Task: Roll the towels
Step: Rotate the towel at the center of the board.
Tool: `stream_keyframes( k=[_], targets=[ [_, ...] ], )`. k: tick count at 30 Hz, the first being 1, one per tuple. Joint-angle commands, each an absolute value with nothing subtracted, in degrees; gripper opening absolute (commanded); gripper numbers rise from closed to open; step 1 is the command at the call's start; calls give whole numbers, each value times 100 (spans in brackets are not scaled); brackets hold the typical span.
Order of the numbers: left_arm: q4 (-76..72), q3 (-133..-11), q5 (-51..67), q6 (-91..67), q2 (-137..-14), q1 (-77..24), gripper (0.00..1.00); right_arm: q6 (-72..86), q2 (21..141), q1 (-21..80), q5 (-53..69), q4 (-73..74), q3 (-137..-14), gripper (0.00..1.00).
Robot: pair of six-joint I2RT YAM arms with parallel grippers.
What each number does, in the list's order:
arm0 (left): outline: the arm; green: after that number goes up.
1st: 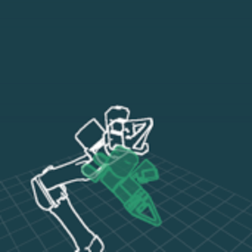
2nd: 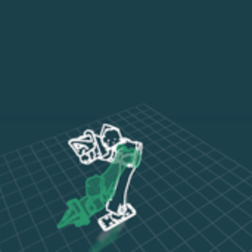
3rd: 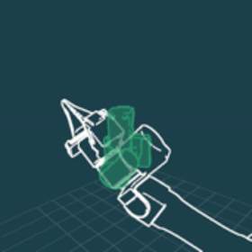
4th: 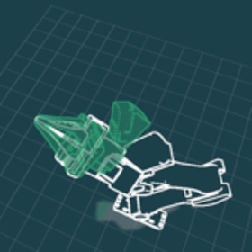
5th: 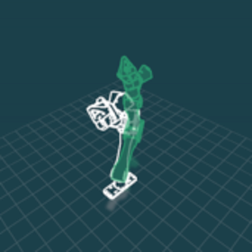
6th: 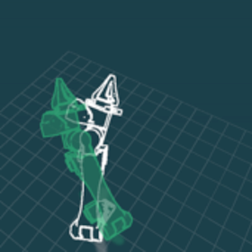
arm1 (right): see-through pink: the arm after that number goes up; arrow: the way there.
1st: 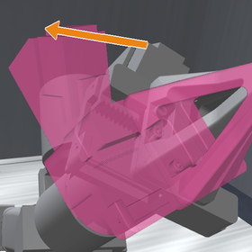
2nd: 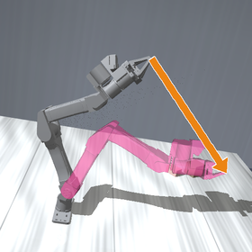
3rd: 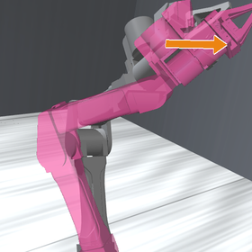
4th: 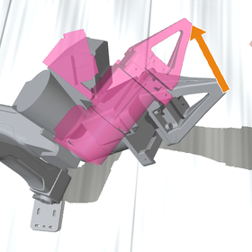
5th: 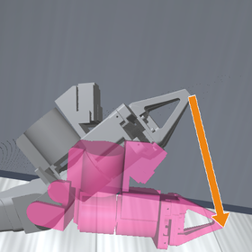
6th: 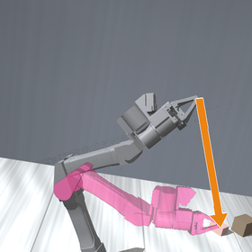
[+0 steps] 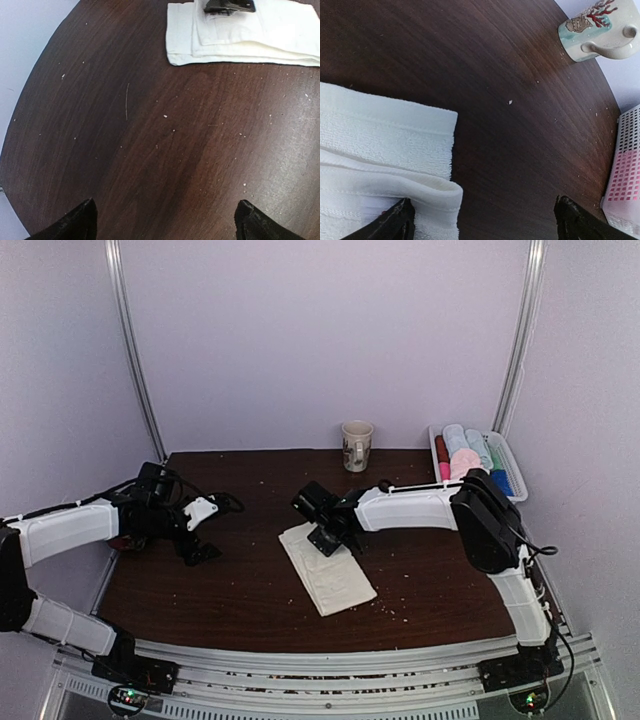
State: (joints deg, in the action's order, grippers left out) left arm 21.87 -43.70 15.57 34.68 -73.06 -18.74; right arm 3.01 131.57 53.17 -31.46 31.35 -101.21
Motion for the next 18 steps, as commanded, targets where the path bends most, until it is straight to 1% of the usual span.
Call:
stream_keyframes(
  k=[1,5,8,11,13,18],
  targets=[
    [1988,-4353,2143,3909,-7049,-1833,98,701,13586,4801,-3153,3217,-10192,96],
    [1770,-4286,2803,4439,-6695,-1850,98,1127,13677,4428,-3319,3357,-10106,95],
    [1621,-4324,3126,4850,-6690,-1978,98,1275,13518,4331,-3026,3280,-9960,95],
    [1322,-4277,2861,5190,-6835,-2459,98,1354,13066,4333,-2662,3199,-9856,95],
    [1024,-4185,2530,5387,-6924,-2978,98,1341,12576,4336,-2542,3089,-9696,99],
    [394,-3961,1757,5819,-7188,-4192,98,1061,10939,4255,-2526,2437,-8765,100]
  ],
)
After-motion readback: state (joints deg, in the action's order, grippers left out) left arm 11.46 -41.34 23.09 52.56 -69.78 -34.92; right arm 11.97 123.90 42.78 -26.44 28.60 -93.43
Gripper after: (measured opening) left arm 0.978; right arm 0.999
